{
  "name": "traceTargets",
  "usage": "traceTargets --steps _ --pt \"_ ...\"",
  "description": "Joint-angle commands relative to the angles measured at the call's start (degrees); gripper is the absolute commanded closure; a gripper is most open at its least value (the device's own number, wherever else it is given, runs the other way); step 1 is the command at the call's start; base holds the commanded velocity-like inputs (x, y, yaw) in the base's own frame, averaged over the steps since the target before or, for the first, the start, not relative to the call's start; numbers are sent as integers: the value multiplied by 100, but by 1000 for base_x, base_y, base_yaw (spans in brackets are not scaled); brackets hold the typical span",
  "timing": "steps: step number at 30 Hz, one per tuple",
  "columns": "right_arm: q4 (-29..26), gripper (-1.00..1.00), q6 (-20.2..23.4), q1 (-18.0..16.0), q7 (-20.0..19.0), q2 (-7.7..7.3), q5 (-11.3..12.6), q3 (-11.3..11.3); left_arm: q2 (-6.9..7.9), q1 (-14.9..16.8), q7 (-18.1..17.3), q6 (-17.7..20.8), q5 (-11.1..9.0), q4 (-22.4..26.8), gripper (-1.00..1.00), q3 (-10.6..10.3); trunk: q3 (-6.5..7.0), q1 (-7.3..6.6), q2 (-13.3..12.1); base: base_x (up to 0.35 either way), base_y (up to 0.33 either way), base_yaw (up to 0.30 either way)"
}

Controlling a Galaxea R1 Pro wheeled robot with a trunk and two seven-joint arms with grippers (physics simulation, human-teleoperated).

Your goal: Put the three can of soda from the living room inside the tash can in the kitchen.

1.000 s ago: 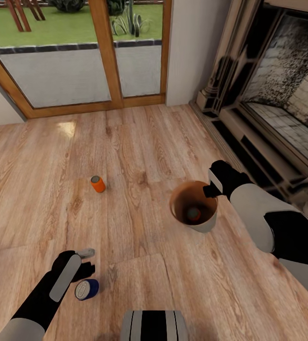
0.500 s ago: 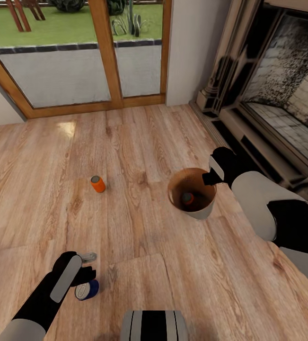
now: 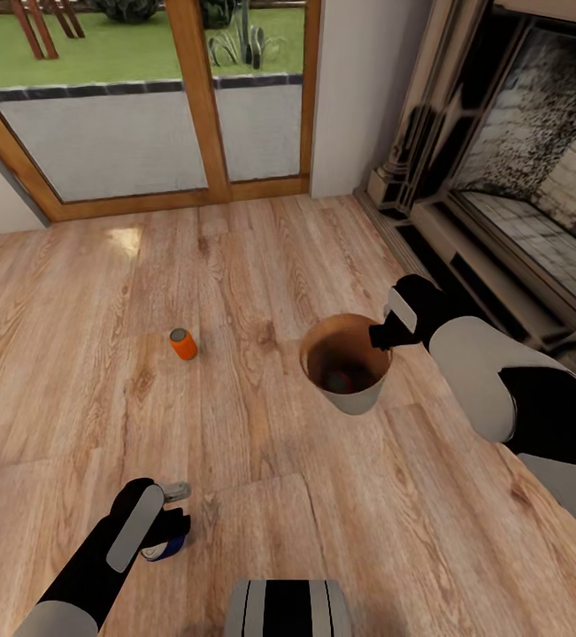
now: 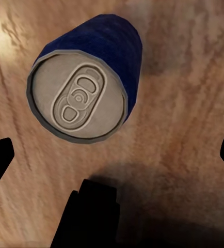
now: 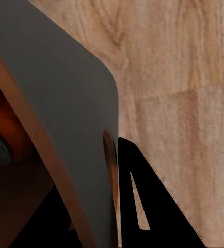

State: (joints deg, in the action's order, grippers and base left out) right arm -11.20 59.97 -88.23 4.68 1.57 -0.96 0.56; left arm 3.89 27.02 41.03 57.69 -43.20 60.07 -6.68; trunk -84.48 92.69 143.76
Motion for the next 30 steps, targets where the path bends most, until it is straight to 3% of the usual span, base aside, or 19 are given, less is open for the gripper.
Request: traceTargets --steps 1,30 --pt "2 100 3 -6 -16 0 -71 20 0 -1 0 -1 1 -1 -100 0 1 -1 0 0 0 0" --pt "413 100 3 -504 6 162 -73 13 33 -3 -2 -9 5 9 -100 10 1 -1 0 0 0 0"
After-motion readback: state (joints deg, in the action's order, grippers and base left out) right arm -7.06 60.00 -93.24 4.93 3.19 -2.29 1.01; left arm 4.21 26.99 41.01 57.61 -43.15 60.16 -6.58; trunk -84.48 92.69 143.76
